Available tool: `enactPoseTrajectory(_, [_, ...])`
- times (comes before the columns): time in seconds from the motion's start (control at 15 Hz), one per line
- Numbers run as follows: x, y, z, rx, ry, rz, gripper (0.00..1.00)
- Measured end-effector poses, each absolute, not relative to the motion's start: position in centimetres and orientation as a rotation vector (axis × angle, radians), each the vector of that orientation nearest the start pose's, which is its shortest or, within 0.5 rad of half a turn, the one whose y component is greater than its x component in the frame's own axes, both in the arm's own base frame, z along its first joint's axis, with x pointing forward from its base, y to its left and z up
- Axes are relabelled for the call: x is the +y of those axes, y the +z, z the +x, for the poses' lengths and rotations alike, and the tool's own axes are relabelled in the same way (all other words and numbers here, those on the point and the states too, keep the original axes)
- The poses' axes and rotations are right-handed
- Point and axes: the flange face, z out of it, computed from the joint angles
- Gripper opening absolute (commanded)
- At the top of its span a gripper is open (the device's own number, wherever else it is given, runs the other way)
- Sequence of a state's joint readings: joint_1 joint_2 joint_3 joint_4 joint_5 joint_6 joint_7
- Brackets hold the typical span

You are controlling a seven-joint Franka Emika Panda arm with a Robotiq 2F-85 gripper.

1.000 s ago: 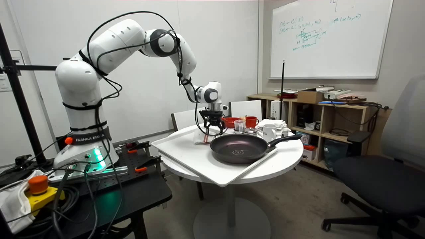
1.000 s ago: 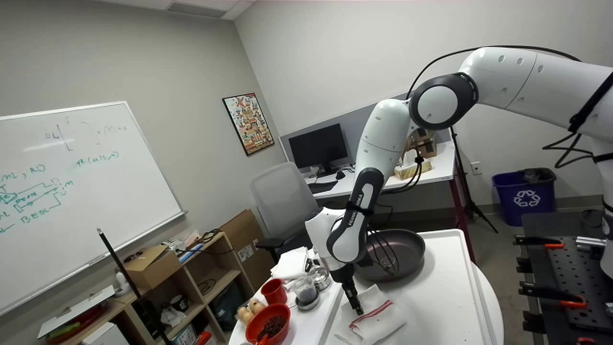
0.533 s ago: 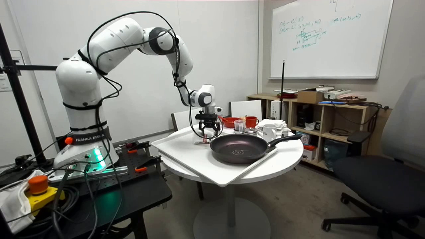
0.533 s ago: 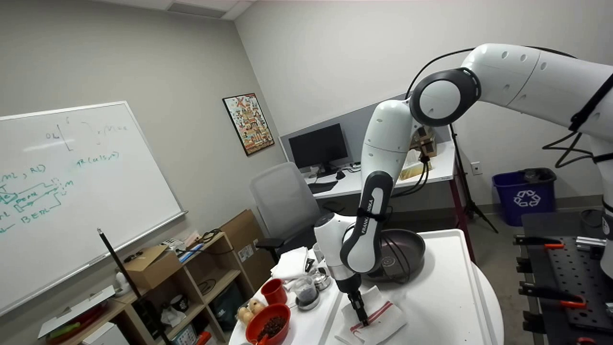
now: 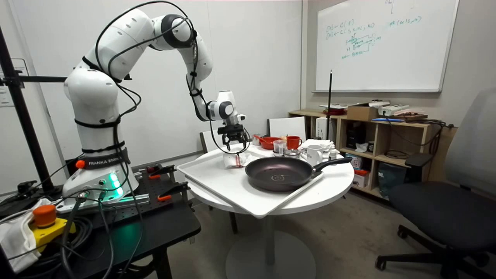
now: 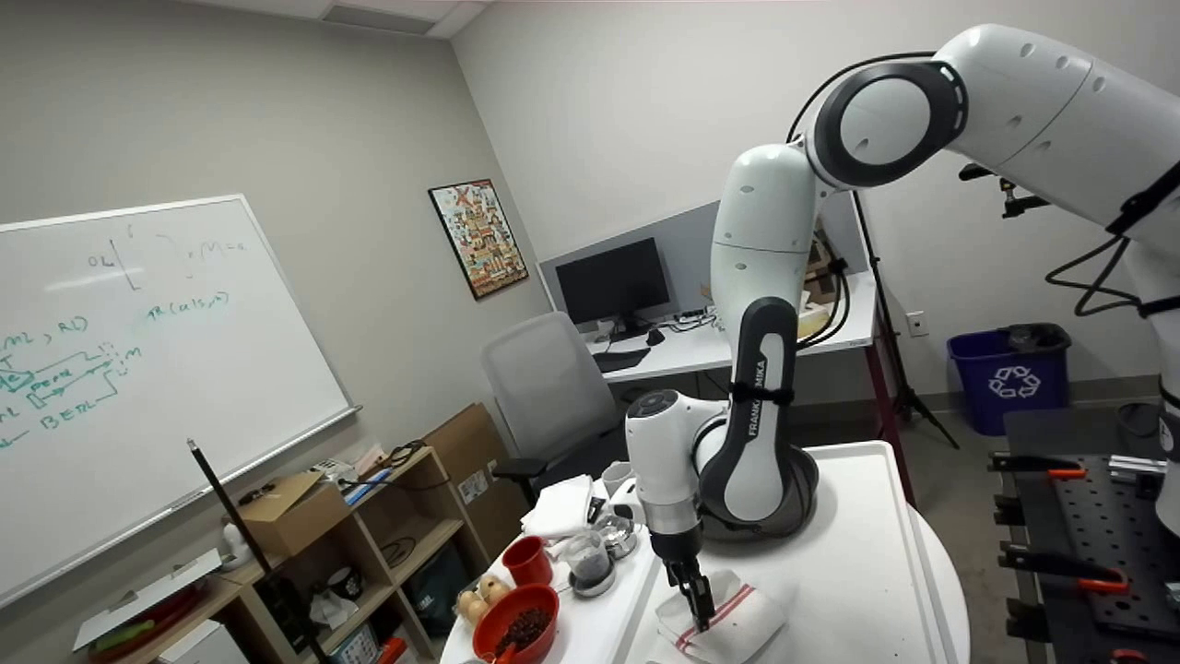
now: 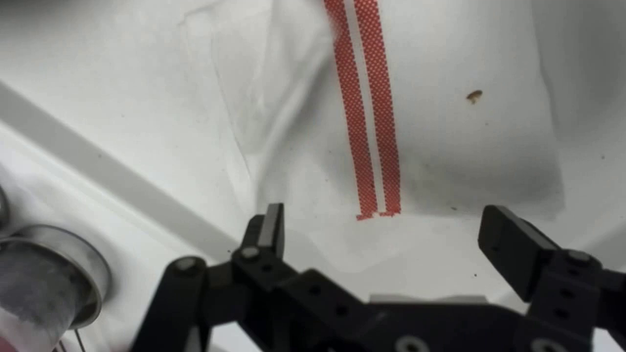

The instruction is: Pick up the white and red towel and use it to wipe the black pan, set the towel down on the tray

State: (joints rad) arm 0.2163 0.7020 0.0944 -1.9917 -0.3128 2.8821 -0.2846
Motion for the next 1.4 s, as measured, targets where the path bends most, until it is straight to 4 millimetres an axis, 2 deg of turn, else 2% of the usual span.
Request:
enactPoseTrajectory(0.2, [20.8,14.1,56.4,-1.362,-0.356,-2.876,1.00])
enactPoseTrajectory(0.33, [20.8,14.1,55.5,-1.375,-0.338,-2.874,1.00])
enactPoseTrajectory(0.8, [19.7,11.0,52.8,-1.380,-0.199,-2.880,1.00])
enactPoseTrajectory(1.4, [19.5,8.5,51.6,-1.384,-0.106,-2.877,1.00])
